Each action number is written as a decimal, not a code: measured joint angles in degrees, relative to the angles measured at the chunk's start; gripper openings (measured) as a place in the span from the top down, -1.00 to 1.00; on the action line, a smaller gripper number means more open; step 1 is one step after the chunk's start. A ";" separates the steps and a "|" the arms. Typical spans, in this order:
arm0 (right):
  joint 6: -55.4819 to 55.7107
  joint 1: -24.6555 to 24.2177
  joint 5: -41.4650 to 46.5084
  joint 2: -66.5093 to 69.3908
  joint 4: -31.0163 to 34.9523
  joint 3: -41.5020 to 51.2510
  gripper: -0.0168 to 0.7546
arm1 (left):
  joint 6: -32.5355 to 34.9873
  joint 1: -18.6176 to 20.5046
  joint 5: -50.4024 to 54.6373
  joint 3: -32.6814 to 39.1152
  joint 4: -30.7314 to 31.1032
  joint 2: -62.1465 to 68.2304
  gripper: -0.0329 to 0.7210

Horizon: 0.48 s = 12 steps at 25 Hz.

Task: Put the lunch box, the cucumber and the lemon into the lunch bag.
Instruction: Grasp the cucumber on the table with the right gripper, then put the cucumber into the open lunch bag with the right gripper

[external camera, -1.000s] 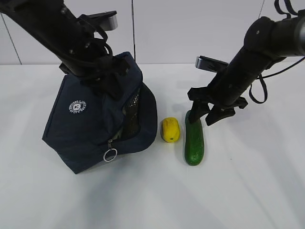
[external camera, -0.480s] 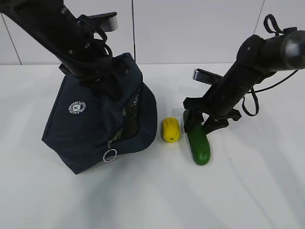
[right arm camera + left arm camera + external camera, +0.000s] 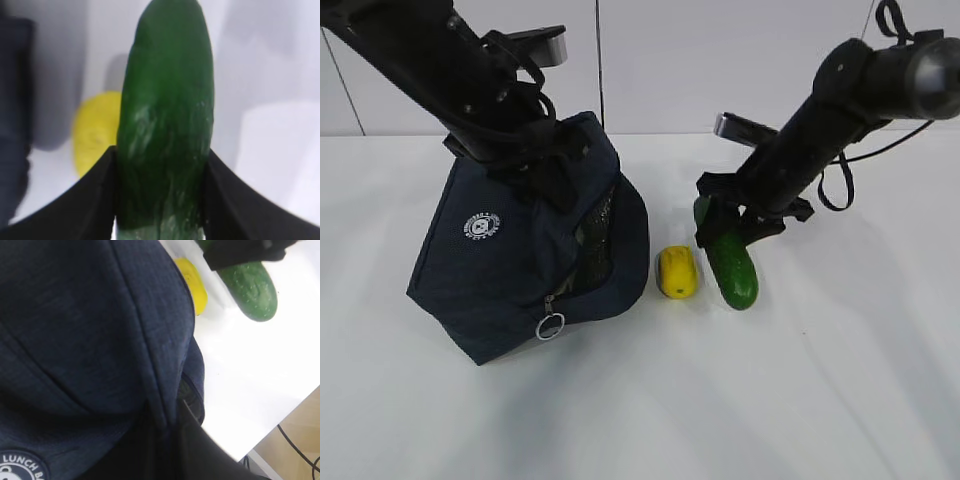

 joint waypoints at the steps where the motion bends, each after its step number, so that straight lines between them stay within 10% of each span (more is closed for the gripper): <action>1: -1.15 0.00 1.07 -0.19 1.49 -1.35 0.06 | 0.00 0.00 0.00 0.00 -0.14 0.00 0.86; 12: -15.63 0.00 9.56 0.68 27.31 -4.87 0.06 | 0.00 0.00 -1.56 0.00 -4.68 0.00 0.86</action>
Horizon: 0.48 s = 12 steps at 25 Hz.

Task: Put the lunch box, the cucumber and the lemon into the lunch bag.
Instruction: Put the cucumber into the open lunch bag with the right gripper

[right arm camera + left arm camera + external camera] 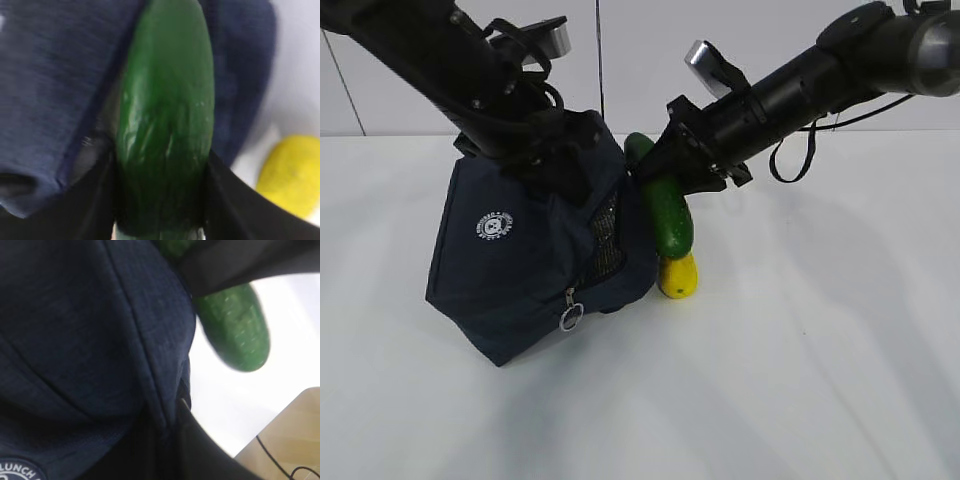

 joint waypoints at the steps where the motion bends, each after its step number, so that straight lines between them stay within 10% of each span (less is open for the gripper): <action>1: -0.75 0.00 0.00 0.81 1.35 0.00 0.06 | 0.00 0.00 -0.13 0.00 -0.33 0.00 0.86; 12: -3.91 0.23 0.00 5.37 8.54 0.00 0.06 | 0.00 0.00 -1.79 0.00 -1.12 0.00 0.86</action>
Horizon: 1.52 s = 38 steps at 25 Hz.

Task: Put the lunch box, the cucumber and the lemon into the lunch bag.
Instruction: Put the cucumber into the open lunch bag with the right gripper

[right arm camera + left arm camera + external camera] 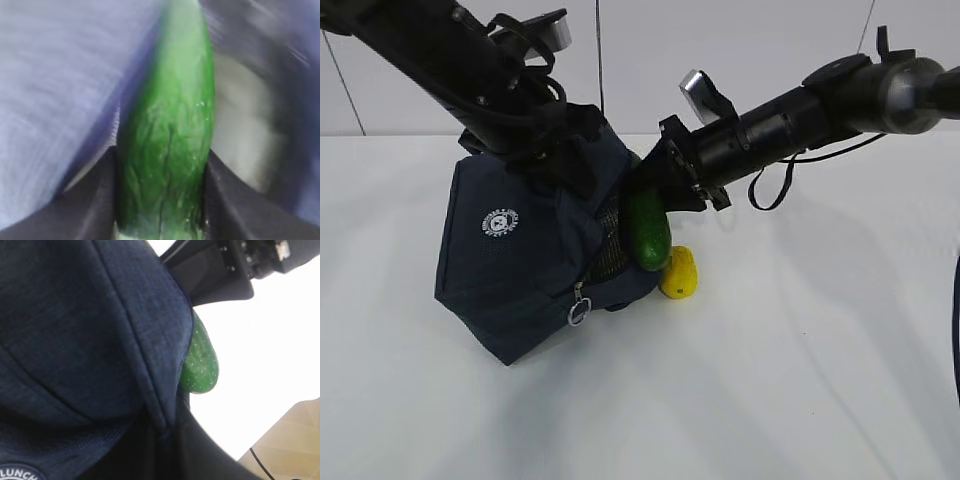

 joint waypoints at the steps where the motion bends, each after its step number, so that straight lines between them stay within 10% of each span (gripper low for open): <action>1: -1.08 0.13 0.00 0.30 1.24 0.00 0.06 | 0.00 0.00 0.00 0.00 0.00 0.00 0.86; 15: -15.20 3.13 -0.56 4.16 19.31 0.00 -0.05 | 0.00 0.08 -0.80 0.00 -0.04 0.00 0.87; 23: -14.40 5.83 -1.26 6.54 19.42 0.00 -0.42 | 0.00 0.08 -0.67 0.00 -0.04 0.00 0.87; 38: -10.75 -2.33 -1.26 5.57 14.14 0.00 -0.46 | 0.00 0.08 -0.67 0.00 0.30 0.00 0.87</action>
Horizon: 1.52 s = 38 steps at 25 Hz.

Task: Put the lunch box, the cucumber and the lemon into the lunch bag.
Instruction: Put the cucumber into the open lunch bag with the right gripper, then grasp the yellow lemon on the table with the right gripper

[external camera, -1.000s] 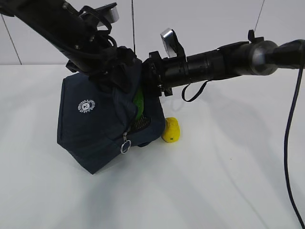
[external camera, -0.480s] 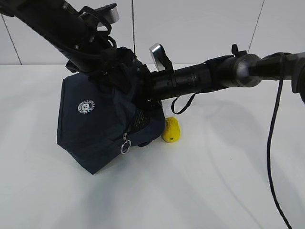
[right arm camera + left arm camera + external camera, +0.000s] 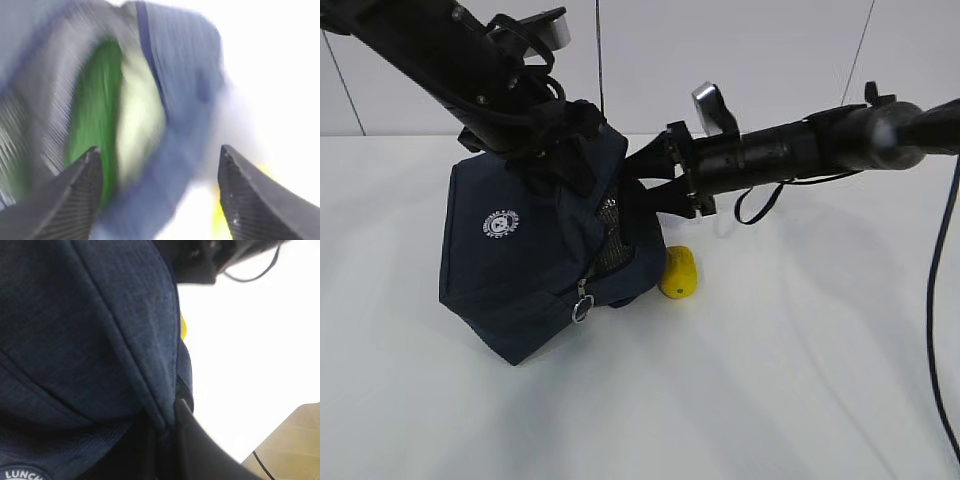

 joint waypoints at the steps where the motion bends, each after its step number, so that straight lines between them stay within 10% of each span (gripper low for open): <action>1: 0.85 -0.75 0.00 -0.66 -2.48 0.00 -0.46 | 0.00 0.00 0.00 0.00 0.14 0.00 0.87; 17: 20.83 0.31 1.34 -10.46 -44.67 -0.02 -0.46 | 0.00 0.00 1.55 0.00 1.73 0.00 0.87; 38: 34.45 10.10 -6.13 -8.23 -58.73 -0.12 -0.46 | 0.00 0.00 2.45 0.00 2.25 0.00 0.87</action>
